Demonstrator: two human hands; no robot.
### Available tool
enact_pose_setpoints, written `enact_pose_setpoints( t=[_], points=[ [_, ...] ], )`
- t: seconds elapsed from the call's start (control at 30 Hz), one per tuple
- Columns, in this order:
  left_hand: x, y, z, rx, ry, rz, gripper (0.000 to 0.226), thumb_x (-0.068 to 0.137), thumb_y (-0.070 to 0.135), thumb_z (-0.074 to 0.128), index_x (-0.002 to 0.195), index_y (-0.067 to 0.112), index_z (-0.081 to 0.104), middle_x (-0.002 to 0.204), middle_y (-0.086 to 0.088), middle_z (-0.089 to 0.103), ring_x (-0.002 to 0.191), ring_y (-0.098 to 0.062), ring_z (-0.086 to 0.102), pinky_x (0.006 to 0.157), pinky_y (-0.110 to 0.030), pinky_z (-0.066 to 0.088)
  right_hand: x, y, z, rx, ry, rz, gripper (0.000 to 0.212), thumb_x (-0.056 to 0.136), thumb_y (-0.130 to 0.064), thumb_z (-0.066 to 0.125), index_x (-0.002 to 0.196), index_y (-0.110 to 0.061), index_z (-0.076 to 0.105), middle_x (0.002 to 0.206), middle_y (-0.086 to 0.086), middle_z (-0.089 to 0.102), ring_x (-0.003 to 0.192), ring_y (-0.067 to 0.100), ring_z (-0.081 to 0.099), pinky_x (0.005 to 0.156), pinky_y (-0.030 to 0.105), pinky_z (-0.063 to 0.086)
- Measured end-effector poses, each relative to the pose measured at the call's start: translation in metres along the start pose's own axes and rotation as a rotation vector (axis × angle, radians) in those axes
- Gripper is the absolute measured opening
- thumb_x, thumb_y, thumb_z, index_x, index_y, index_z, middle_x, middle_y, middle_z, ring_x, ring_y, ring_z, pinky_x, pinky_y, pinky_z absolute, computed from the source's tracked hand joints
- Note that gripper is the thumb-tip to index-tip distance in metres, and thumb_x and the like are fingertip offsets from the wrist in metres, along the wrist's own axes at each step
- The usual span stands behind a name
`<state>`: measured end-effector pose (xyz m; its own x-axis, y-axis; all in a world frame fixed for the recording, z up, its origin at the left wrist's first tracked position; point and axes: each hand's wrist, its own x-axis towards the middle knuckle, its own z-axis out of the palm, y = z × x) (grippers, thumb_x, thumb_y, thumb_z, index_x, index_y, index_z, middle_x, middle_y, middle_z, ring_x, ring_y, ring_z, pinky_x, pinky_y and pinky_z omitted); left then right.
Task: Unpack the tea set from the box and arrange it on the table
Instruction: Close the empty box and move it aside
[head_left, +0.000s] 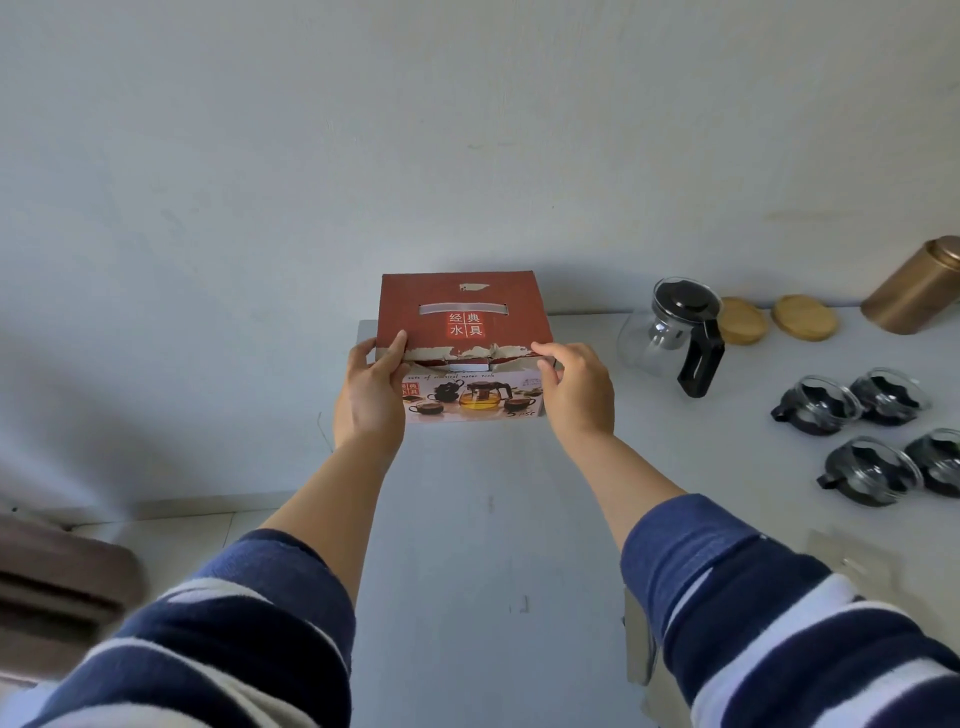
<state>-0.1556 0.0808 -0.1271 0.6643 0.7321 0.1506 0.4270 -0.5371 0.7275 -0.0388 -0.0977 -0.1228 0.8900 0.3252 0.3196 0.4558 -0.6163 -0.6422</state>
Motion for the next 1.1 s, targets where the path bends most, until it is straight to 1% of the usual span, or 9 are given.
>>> enact_pose_setpoints(
  t=[0.47, 0.57, 0.6, 0.67, 0.7, 0.77, 0.93, 1.0, 1.1],
  points=[
    [0.050, 0.006, 0.008, 0.131, -0.014, -0.059, 0.040, 0.102, 0.026, 0.040, 0.137, 0.044, 0.045, 0.145, 0.012, 0.039, 0.113, -0.017, 0.056, 0.071, -0.028, 0.040, 0.046, -0.007, 0.020, 0.030, -0.013, 0.126, 0.027, 0.096, -0.010, 0.049, 0.114, -0.019, 0.067, 0.111, 0.008, 0.059, 0.092, 0.022, 0.059, 0.070, 0.023, 0.039],
    [0.048, 0.010, 0.008, 0.245, -0.038, -0.037, 0.044, 0.101, 0.023, 0.038, 0.142, 0.039, 0.039, 0.152, 0.008, 0.030, 0.124, -0.022, 0.049, 0.082, -0.036, 0.045, 0.047, -0.003, 0.011, 0.027, -0.109, 0.109, 0.036, 0.095, -0.006, 0.046, 0.122, -0.023, 0.062, 0.114, 0.007, 0.056, 0.096, 0.022, 0.058, 0.074, 0.025, 0.042],
    [0.047, 0.013, 0.009, 0.323, -0.045, -0.013, 0.046, 0.100, 0.021, 0.038, 0.144, 0.036, 0.036, 0.157, 0.005, 0.022, 0.135, -0.024, 0.039, 0.096, -0.043, 0.042, 0.046, -0.002, 0.006, 0.032, -0.165, 0.092, 0.042, 0.094, -0.004, 0.046, 0.128, -0.026, 0.058, 0.118, 0.007, 0.054, 0.099, 0.022, 0.059, 0.078, 0.025, 0.045],
    [0.045, 0.022, 0.010, 0.501, -0.056, 0.063, 0.054, 0.097, 0.017, 0.041, 0.148, 0.030, 0.028, 0.161, 0.000, 0.005, 0.148, -0.024, 0.009, 0.116, -0.054, 0.013, 0.041, 0.003, -0.008, 0.047, -0.264, 0.080, 0.054, 0.093, -0.004, 0.049, 0.138, -0.033, 0.047, 0.126, 0.006, 0.051, 0.102, 0.024, 0.059, 0.084, 0.031, 0.050],
    [0.043, 0.030, 0.012, 0.575, -0.065, 0.106, 0.059, 0.095, 0.015, 0.043, 0.150, 0.027, 0.025, 0.162, -0.001, -0.001, 0.149, -0.022, -0.002, 0.116, -0.056, 0.002, 0.039, 0.006, -0.018, 0.055, -0.290, 0.092, 0.057, 0.092, -0.006, 0.051, 0.140, -0.035, 0.042, 0.129, 0.006, 0.051, 0.102, 0.024, 0.060, 0.086, 0.035, 0.052],
    [0.036, 0.053, 0.020, 0.641, -0.088, 0.189, 0.064, 0.090, 0.012, 0.044, 0.150, 0.023, 0.024, 0.162, -0.002, -0.003, 0.149, -0.020, -0.010, 0.116, -0.057, -0.005, 0.034, 0.016, -0.041, 0.060, -0.306, 0.115, 0.055, 0.091, -0.010, 0.053, 0.139, -0.033, 0.043, 0.129, 0.006, 0.053, 0.104, 0.025, 0.060, 0.087, 0.036, 0.052],
    [0.000, 0.135, 0.059, 0.508, -0.176, 0.341, 0.045, 0.092, 0.014, 0.043, 0.136, 0.026, 0.051, 0.160, 0.000, 0.017, 0.150, -0.018, 0.001, 0.120, -0.048, 0.001, 0.033, 0.063, -0.110, 0.014, -0.278, 0.108, 0.032, 0.091, -0.010, 0.052, 0.118, -0.021, 0.064, 0.117, 0.006, 0.063, 0.094, 0.015, 0.057, 0.077, 0.021, 0.040],
    [-0.020, 0.166, 0.085, 0.438, -0.209, 0.386, 0.043, 0.092, 0.015, 0.044, 0.132, 0.025, 0.055, 0.156, 0.001, 0.028, 0.148, -0.018, 0.012, 0.119, -0.043, 0.011, 0.035, 0.087, -0.138, 0.033, -0.251, 0.137, 0.031, 0.091, -0.011, 0.050, 0.114, -0.021, 0.067, 0.111, 0.005, 0.067, 0.098, 0.018, 0.060, 0.078, 0.023, 0.044],
    [-0.059, 0.197, 0.132, 0.363, -0.250, 0.393, 0.039, 0.091, 0.016, 0.046, 0.126, 0.026, 0.060, 0.149, 0.004, 0.040, 0.141, -0.019, 0.028, 0.114, -0.039, 0.023, 0.035, 0.125, -0.178, 0.083, -0.259, 0.174, 0.031, 0.090, -0.008, 0.047, 0.108, -0.022, 0.069, 0.098, 0.002, 0.067, 0.087, 0.019, 0.062, 0.071, 0.025, 0.048]
  ],
)
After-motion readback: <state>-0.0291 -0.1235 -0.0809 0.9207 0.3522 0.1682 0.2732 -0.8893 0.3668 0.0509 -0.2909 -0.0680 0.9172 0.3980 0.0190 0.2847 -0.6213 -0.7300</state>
